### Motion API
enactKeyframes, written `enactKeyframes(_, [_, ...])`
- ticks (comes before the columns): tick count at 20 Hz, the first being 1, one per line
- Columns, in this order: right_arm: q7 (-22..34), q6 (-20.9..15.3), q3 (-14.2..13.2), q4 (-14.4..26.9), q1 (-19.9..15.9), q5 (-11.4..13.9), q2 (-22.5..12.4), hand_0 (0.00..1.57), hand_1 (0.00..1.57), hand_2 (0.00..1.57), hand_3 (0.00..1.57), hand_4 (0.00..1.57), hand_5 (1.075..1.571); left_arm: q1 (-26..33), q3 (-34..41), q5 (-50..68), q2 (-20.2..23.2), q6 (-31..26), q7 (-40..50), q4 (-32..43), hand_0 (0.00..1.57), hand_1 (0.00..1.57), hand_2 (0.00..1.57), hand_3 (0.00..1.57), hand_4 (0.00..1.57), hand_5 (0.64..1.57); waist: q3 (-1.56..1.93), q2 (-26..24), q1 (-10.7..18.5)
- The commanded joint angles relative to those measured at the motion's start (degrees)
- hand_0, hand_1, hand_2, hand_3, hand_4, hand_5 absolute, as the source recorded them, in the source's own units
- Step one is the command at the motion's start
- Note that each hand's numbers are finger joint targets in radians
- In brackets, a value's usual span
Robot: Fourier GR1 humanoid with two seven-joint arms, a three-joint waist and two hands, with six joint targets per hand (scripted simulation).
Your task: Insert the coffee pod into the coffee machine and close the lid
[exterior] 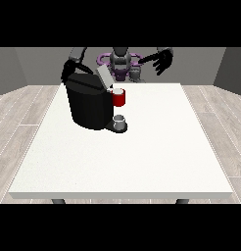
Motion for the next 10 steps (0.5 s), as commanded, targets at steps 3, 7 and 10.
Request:
enactKeyframes(3, [0.37,5.39,1.98,-4.16,0.64,-3.06,0.9,0.0,0.0,0.0,0.0,0.0,1.571,9.95,1.85,4.33,-4.56,-2.87,0.28,1.27,0.0,0.0,0.0,0.0,0.39,1.571,0.08,-10.18,4.34])
enactKeyframes(7, [2.7,8.47,4.16,-6.64,-0.98,-2.49,-0.88,0.0,0.0,0.0,0.0,0.0,1.571,13.63,-0.13,4.63,-5.65,0.09,1.62,-0.53,0.0,0.0,0.0,0.0,0.39,1.571,0.09,-11.11,4.78])
enactKeyframes(10, [3.19,8.46,3.3,-6.42,-4.27,-1.1,-3.85,0.0,0.0,0.0,0.0,0.15,1.571,15.45,-0.76,5.7,-5.69,-3.97,0.92,-2.65,0.0,0.0,0.0,0.0,0.41,1.571,0.1,-10.78,9.22])
